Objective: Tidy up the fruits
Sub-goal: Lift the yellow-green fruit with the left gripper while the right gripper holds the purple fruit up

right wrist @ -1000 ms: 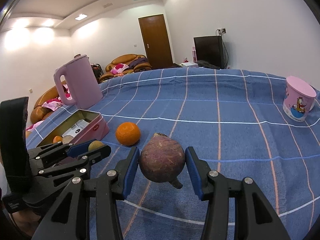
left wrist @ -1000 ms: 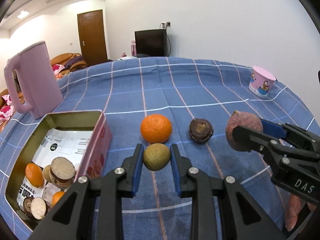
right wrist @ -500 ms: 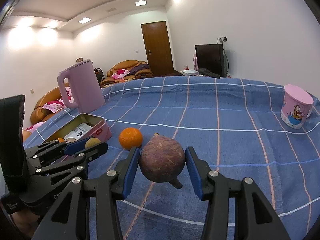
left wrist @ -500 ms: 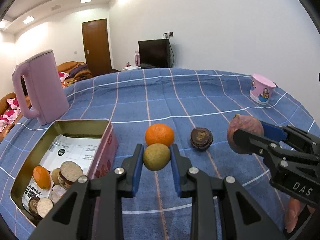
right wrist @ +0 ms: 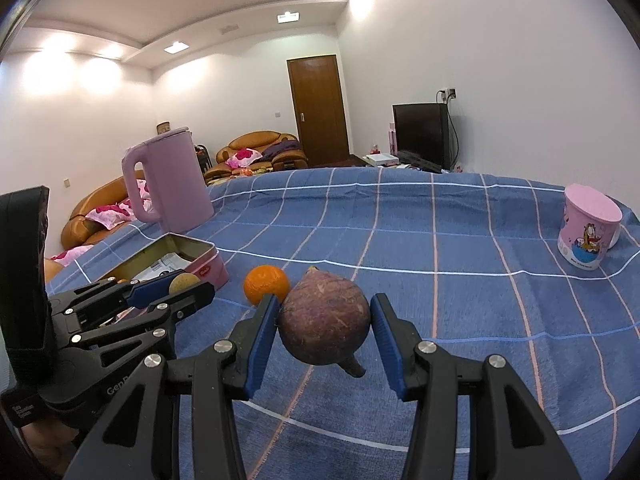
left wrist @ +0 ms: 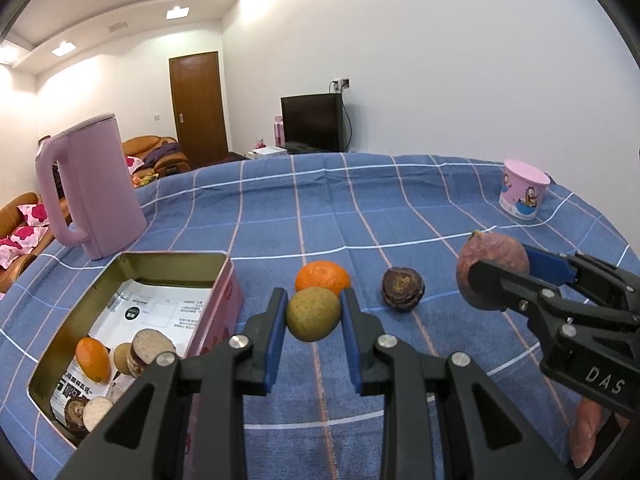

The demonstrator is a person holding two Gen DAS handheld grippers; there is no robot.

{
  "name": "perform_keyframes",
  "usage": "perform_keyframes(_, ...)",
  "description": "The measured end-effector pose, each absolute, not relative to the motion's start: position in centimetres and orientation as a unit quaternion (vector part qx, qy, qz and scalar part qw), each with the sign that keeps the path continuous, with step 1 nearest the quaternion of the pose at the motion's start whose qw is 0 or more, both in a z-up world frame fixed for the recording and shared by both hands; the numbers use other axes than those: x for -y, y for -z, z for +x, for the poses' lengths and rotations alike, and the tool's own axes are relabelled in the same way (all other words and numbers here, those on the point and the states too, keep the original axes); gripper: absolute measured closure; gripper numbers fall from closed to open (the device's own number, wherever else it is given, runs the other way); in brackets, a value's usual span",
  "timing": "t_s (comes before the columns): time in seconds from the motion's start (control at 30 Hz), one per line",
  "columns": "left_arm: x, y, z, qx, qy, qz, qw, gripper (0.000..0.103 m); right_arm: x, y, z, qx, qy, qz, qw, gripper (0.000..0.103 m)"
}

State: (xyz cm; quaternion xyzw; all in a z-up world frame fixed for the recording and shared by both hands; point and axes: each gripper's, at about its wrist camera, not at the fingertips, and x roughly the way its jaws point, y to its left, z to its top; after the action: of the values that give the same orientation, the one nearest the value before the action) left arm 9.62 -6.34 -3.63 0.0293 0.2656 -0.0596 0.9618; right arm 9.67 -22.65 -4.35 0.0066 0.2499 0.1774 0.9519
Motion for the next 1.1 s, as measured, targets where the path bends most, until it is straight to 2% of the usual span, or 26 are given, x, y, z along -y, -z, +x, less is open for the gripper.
perform_keyframes(1.1, 6.5, 2.6, 7.5, -0.205, 0.036, 0.038, 0.977, 0.075, 22.4, 3.5, 7.6, -0.191, -0.184, -0.012, 0.964, 0.053)
